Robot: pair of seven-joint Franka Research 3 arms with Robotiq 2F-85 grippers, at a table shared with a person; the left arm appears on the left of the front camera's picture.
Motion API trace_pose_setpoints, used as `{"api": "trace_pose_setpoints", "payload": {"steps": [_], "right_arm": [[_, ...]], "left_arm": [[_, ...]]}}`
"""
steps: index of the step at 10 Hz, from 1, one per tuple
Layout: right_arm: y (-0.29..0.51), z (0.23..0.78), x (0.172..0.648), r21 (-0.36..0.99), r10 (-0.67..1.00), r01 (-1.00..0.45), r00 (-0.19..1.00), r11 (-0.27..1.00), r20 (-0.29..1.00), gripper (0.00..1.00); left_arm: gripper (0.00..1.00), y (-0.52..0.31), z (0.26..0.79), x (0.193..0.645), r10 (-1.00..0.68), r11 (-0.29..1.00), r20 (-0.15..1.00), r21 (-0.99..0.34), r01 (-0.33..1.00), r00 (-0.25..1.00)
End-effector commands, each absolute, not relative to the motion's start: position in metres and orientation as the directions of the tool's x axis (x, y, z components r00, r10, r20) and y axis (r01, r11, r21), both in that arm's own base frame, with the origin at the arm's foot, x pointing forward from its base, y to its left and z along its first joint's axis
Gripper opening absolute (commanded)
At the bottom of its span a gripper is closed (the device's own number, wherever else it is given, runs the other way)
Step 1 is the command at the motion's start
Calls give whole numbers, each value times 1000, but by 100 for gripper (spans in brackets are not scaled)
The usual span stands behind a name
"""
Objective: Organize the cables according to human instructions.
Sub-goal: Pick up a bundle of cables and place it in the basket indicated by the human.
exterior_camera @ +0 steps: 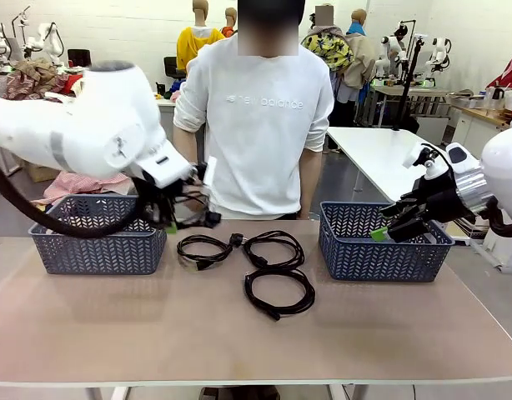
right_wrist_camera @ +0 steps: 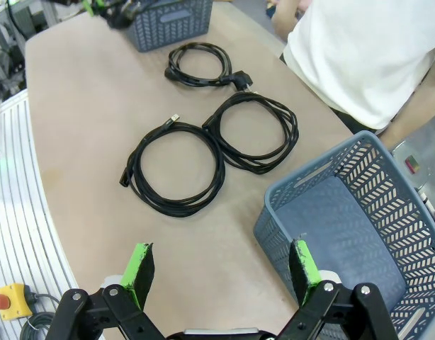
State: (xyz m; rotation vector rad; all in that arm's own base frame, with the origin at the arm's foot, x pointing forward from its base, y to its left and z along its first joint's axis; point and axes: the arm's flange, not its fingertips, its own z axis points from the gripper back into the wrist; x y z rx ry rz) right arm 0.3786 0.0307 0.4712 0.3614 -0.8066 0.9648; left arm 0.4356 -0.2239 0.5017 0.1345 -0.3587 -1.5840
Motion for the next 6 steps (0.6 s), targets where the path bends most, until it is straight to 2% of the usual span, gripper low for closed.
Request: {"api": "trace_pose_setpoints", "payload": {"steps": [1, 3, 6], "right_arm": [[30, 469, 383, -76, 580, -848, 291, 525, 760, 100], [30, 469, 383, -76, 580, -848, 291, 525, 760, 100], [30, 469, 383, -76, 580, -848, 291, 525, 760, 100]], "left_arm": [[0, -185, 525, 464, -993, -5, 114, 314, 950, -42], [0, -143, 542, 491, -993, 40, 115, 329, 944, 2], [0, -93, 540, 534, -991, 90, 123, 292, 952, 56]]}}
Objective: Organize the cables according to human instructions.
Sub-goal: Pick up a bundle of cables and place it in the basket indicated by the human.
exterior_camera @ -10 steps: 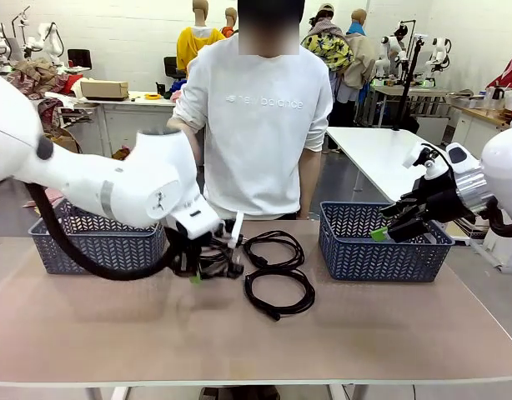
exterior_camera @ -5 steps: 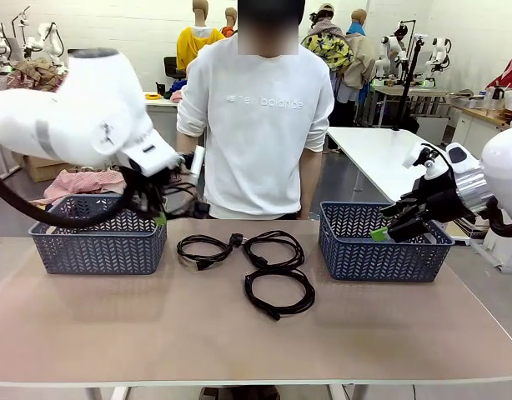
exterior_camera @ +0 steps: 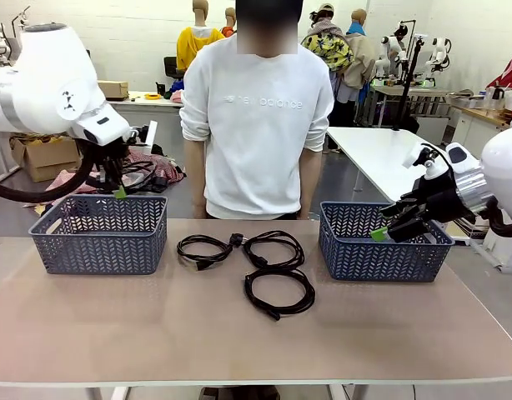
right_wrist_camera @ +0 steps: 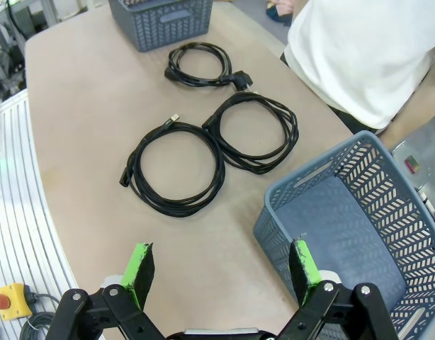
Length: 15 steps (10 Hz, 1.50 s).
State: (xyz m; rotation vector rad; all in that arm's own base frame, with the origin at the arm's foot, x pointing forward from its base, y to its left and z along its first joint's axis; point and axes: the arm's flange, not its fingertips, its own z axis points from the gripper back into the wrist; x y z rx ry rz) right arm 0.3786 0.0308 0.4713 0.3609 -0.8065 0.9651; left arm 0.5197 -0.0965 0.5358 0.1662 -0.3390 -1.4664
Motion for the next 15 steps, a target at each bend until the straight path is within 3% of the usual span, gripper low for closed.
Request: {"api": "trace_pose_setpoints", "payload": {"steps": [1, 6, 15], "right_arm": [[30, 469, 383, -76, 580, -848, 291, 525, 760, 100], [30, 469, 383, -76, 580, -848, 291, 525, 760, 100], [30, 469, 383, -76, 580, -848, 291, 525, 760, 100]], "left_arm": [[0, -83, 536, 548, -988, 116, 131, 279, 953, 82], [0, -57, 500, 580, -969, 222, 158, 232, 947, 189], [0, -60, 451, 584, -967, 249, 111, 204, 947, 230]]}}
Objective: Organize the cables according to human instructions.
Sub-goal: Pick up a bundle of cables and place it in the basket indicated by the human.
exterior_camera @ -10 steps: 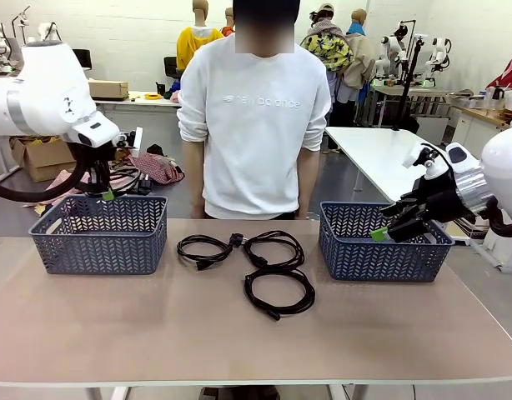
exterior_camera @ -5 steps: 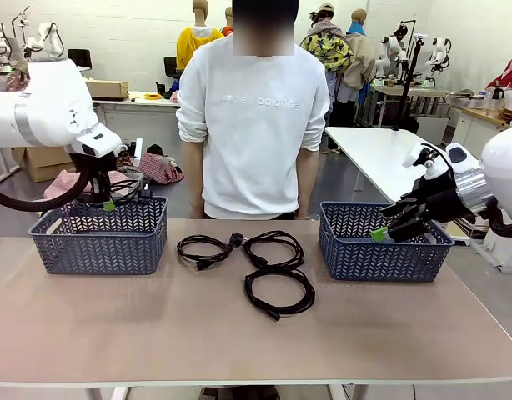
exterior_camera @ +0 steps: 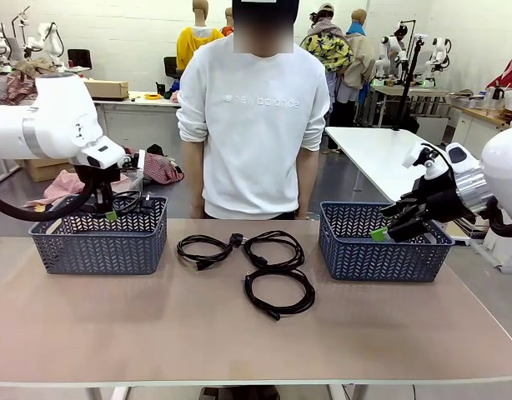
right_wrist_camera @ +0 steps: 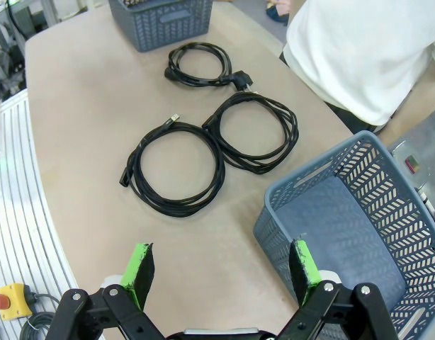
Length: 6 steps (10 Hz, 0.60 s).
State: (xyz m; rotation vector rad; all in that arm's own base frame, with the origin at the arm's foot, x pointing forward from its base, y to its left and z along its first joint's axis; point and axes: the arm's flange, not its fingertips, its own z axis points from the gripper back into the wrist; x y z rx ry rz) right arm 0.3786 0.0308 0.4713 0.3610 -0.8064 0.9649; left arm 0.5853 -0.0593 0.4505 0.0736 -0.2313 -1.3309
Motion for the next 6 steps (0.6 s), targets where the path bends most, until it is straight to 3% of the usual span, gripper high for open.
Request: {"api": "trace_pose_setpoints", "payload": {"steps": [1, 6], "right_arm": [[30, 469, 383, -76, 580, -848, 291, 525, 760, 100], [30, 469, 383, -76, 580, -848, 291, 525, 760, 100]], "left_arm": [[0, -61, 447, 584, -967, 251, 107, 203, 947, 233], [0, -61, 446, 585, -962, 266, 108, 195, 944, 249]]}}
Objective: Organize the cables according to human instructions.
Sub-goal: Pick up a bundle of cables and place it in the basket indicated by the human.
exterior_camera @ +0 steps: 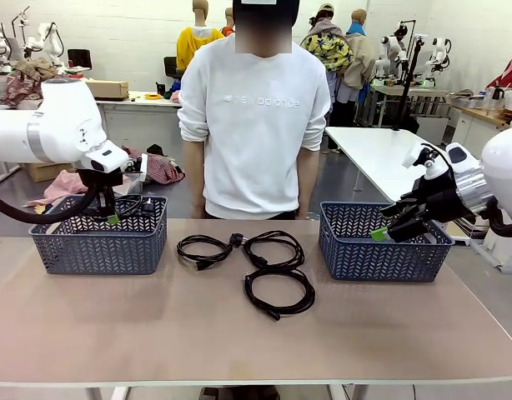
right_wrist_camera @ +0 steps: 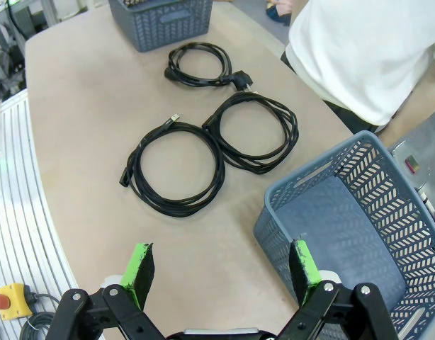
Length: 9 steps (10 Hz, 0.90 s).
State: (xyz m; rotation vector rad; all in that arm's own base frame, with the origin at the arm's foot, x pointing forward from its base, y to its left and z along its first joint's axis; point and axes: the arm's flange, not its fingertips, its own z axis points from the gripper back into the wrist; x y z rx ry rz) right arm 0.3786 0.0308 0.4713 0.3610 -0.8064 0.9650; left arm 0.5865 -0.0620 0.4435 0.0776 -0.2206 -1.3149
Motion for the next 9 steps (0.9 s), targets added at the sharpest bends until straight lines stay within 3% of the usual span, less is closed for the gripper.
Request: {"api": "trace_pose_setpoints", "payload": {"steps": [1, 2, 3, 4, 5, 6, 7, 8, 9], "right_arm": [[30, 469, 383, -76, 580, -848, 291, 525, 760, 100], [30, 469, 383, -76, 580, -848, 291, 525, 760, 100], [30, 469, 383, -76, 580, -848, 291, 525, 760, 100], [30, 469, 383, -76, 580, -848, 291, 525, 760, 100], [30, 469, 383, -76, 580, -848, 291, 525, 760, 100], [30, 469, 383, -76, 580, -848, 291, 525, 760, 100], [30, 469, 383, -76, 580, -848, 291, 525, 760, 100], [30, 469, 383, -76, 580, -848, 291, 525, 760, 100], [30, 469, 383, -76, 580, -848, 291, 525, 760, 100]], "left_arm": [[34, -61, 446, 585, -962, 269, 102, 190, 944, 254], [34, -61, 446, 585, -962, 270, 97, 187, 944, 256], [53, -61, 446, 585, -961, 273, 95, 185, 944, 259], [38, -61, 446, 586, -960, 276, 91, 184, 943, 263], [72, -61, 446, 586, -960, 278, 88, 179, 944, 266], [57, -61, 446, 586, -959, 281, 89, 174, 944, 269], [91, -61, 446, 587, -959, 282, 87, 173, 944, 270], [76, -61, 446, 587, -958, 283, 86, 172, 944, 272], [68, -61, 446, 587, -958, 284, 83, 170, 943, 274]]}}
